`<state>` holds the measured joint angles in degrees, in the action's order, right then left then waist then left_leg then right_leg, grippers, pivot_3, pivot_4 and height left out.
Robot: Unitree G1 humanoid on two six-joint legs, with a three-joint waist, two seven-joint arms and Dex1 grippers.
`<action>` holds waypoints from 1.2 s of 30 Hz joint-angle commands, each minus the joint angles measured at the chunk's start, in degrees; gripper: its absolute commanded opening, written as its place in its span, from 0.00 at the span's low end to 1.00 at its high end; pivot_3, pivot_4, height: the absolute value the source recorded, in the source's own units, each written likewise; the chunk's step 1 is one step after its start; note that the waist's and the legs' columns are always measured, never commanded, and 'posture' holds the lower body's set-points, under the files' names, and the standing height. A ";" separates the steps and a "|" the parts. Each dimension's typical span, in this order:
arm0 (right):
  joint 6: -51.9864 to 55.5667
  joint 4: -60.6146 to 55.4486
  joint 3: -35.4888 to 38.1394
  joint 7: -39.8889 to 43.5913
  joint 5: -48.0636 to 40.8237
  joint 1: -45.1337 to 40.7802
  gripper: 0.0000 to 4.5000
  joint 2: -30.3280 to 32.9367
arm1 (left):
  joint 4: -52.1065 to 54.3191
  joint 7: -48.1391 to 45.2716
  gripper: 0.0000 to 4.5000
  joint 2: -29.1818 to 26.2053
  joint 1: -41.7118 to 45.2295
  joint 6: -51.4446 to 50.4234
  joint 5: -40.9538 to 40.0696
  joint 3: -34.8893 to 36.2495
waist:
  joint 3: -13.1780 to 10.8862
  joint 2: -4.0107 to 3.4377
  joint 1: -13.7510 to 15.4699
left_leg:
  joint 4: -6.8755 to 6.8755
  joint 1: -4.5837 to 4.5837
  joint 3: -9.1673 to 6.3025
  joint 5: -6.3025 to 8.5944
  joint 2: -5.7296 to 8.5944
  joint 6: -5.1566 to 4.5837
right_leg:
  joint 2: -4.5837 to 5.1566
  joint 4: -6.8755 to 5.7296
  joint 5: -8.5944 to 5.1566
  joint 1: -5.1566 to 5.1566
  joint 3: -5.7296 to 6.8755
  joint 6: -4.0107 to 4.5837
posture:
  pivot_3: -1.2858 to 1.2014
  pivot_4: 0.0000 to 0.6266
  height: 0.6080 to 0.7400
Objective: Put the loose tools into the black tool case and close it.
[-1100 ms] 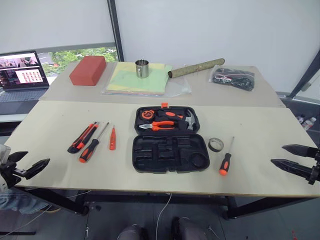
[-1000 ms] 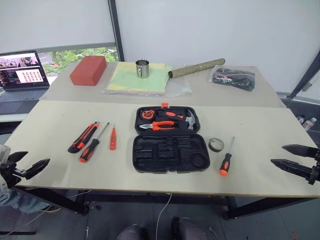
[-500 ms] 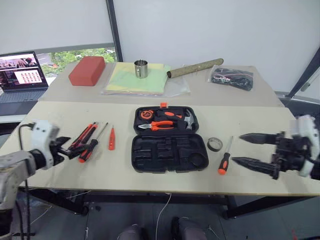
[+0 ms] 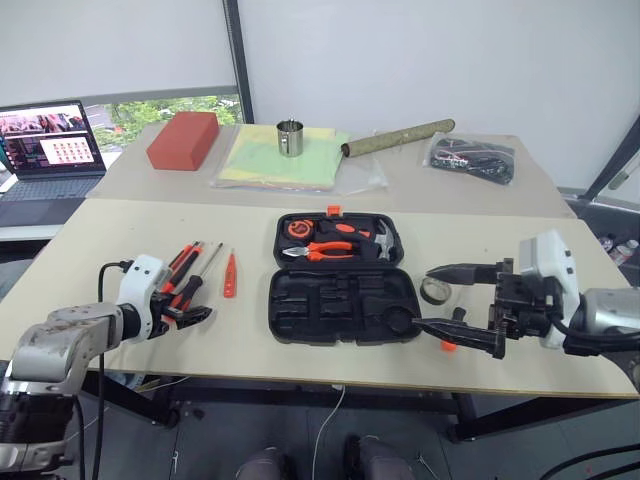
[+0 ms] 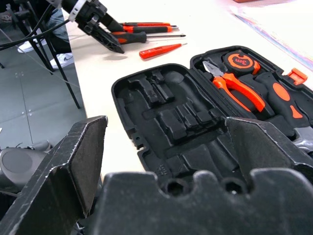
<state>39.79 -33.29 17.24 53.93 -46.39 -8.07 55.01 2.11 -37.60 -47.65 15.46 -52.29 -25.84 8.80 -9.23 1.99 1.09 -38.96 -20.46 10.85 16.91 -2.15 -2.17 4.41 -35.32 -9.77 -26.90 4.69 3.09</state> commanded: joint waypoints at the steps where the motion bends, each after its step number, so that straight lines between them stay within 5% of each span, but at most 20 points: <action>1: -0.03 -1.50 -0.01 -1.14 -0.67 -1.53 1.00 -0.08 | -1.45 -0.43 0.75 1.44 0.62 0.48 0.78 -1.34 | 0.00 0.00 -0.02 | 0.00 0.04 0.00 -0.01 0.00 0.01 | 0.00 0.00 0.00 0.03 -0.01 0.00 | 0.52 0.24 1.00; 6: -0.52 -1.34 -1.61 -2.44 0.23 -2.27 1.00 -0.56 | -1.02 -4.69 0.30 2.79 1.28 4.01 -0.37 -0.93 | 0.00 0.00 0.23 | 0.00 0.17 -0.08 0.00 0.00 0.00 | 0.02 0.05 0.01 0.22 0.01 -0.04 | 0.52 0.24 1.00; 8: 0.10 -1.32 -1.44 -2.79 -0.36 -2.09 1.00 -0.49 | -1.67 -5.32 0.21 2.34 2.45 3.86 -0.77 0.67 | 0.00 0.01 0.23 | 0.00 0.13 -0.08 0.01 0.00 -0.02 | 0.02 0.11 0.02 0.22 0.05 -0.05 | 0.52 0.24 1.00; 14: 2.08 -3.81 0.99 -3.53 -2.44 1.98 1.00 -0.01 | 2.04 -15.37 0.21 -2.83 7.94 7.93 -4.76 3.35 | -0.09 0.16 -0.01 | -0.01 -0.10 -0.20 -0.04 -0.02 -0.15 | -0.02 0.19 -0.01 0.14 0.30 0.00 | 0.52 0.24 1.00; 19: 1.50 -5.12 2.07 -5.47 -0.83 4.41 1.00 -0.26 | 0.87 -25.42 0.21 -5.78 17.78 15.10 -0.66 -5.66 | -0.08 0.15 0.07 | -0.21 -0.40 -0.33 -0.22 0.02 -0.44 | -0.02 0.15 -0.01 0.01 0.61 0.02 | 0.52 0.24 1.00; 24: 1.56 -5.54 3.53 -7.87 -0.44 6.37 1.00 -1.02 | -6.40 -35.91 0.21 -0.98 29.19 26.05 6.48 -18.42 | -0.08 0.15 0.39 | -0.26 -0.41 -0.44 -0.23 0.22 -0.43 | -0.04 0.13 0.04 0.12 0.62 -0.08 | 0.52 0.24 1.00; 28: 1.28 -6.43 3.57 -9.74 0.13 7.19 1.00 -1.74 | -19.26 -34.71 0.21 7.05 35.22 35.37 15.41 -25.84 | -0.08 0.14 0.21 | -0.67 -0.65 -0.74 -0.34 0.19 -0.67 | -0.10 0.11 0.06 0.15 0.74 -0.11 | 0.52 0.24 1.00; 36: 1.32 -7.57 4.41 -12.65 0.43 8.46 1.00 -3.03 | -36.53 -37.55 0.21 15.32 41.00 48.02 23.30 -30.01 | -0.10 0.18 -0.40 | -1.02 -0.94 -1.17 -0.19 0.20 -1.06 | -0.10 0.11 0.08 0.18 0.99 -0.16 | 0.52 0.24 1.00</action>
<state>41.80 -39.09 19.57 42.08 -46.17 0.56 52.17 -33.86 -73.98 -33.06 53.70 -6.92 -3.32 -21.46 -9.33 2.17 0.68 -40.02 -21.45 9.66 16.73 -1.95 -3.25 4.31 -35.20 -9.68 -26.73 5.72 2.93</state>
